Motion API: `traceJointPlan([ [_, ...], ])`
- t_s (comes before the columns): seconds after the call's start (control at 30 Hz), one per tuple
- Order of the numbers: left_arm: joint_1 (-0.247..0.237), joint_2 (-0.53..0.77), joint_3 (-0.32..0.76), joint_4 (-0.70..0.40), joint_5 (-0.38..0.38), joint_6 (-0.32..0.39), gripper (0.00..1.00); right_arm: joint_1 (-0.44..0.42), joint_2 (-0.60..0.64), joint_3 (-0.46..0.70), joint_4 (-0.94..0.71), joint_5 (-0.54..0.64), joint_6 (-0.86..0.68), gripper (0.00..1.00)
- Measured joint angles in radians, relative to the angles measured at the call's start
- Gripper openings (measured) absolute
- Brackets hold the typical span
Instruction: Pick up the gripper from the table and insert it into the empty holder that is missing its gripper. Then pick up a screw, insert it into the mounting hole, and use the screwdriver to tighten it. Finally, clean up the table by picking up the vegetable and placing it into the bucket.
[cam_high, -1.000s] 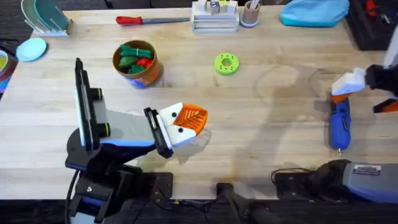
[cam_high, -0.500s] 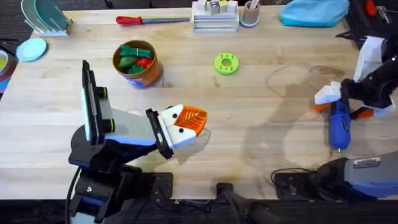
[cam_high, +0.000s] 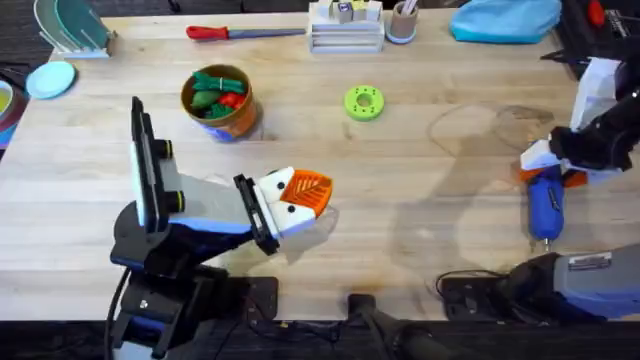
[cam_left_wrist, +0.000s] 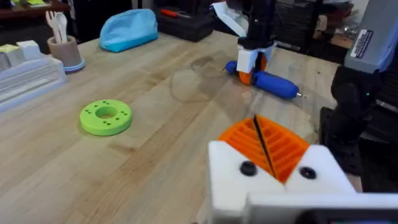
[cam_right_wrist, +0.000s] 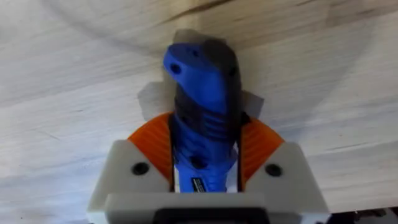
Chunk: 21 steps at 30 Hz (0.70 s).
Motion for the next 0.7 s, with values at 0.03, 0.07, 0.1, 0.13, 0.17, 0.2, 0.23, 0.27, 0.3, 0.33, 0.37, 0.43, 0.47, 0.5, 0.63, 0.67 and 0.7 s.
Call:
traceJointPlan([
  [0.03,0.0,0.0,0.0,0.0,0.0,0.0,0.01,0.0,0.0,0.0,0.001,0.0,0.0,0.429],
  [0.07,0.0,0.0,0.0,0.0,0.0,0.0,0.01,0.0,0.0,0.0,0.001,0.001,0.0,0.397],
  [0.1,0.0,0.0,0.0,0.0,0.0,0.0,0.01,0.0,0.0,0.0,0.002,0.002,0.0,0.373],
  [0.13,0.0,0.0,0.0,0.0,0.0,0.0,0.01,0.0,0.0,0.0,0.002,0.004,0.0,0.345],
  [0.17,0.0,0.0,0.0,0.0,0.0,0.0,0.01,0.0,0.0,0.0,0.003,0.006,-0.001,0.318],
  [0.2,0.0,0.0,0.0,0.0,0.0,0.0,0.01,0.0,0.0,0.0,0.004,0.008,-0.003,0.278],
  [0.23,0.0,0.0,0.0,0.0,0.0,0.0,0.01,0.0,0.001,0.0,0.006,0.009,-0.004,0.235],
  [0.27,0.0,0.0,0.0,0.0,0.0,0.0,0.01,0.0,0.002,0.0,0.007,0.011,-0.007,0.189],
  [0.3,0.0,0.0,0.0,0.0,0.0,0.0,0.01,0.0,0.004,0.0,0.008,0.012,-0.007,0.137],
  [0.33,0.0,0.0,0.0,0.0,0.0,0.0,0.01,0.0,0.005,0.0,0.009,0.012,-0.009,0.084],
  [0.37,0.0,0.0,0.0,0.0,0.0,0.0,0.01,0.0,0.006,0.0,0.009,0.011,-0.01,0.033],
  [0.43,0.0,0.0,0.0,0.0,0.0,0.0,0.01,0.0,0.006,0.0,0.009,0.009,-0.007,0.022],
  [0.47,0.0,0.0,0.0,0.0,0.0,0.0,0.01,0.0,0.006,0.0,0.009,0.008,-0.007,0.022],
  [0.5,0.0,0.0,0.0,0.0,0.0,0.0,0.01,0.0,0.006,0.0,0.009,0.008,-0.007,0.022],
  [0.63,0.0,0.0,0.0,0.0,0.0,0.0,0.01,0.0,-0.003,-0.004,0.007,0.005,-0.007,0.021],
  [0.67,0.0,0.0,0.0,0.0,0.0,0.0,0.01,0.0,-0.007,-0.006,0.007,0.001,-0.007,0.021],
  [0.7,0.0,0.0,0.0,0.0,0.0,0.0,0.01,0.0,-0.014,-0.01,0.007,-0.008,-0.007,0.021],
])
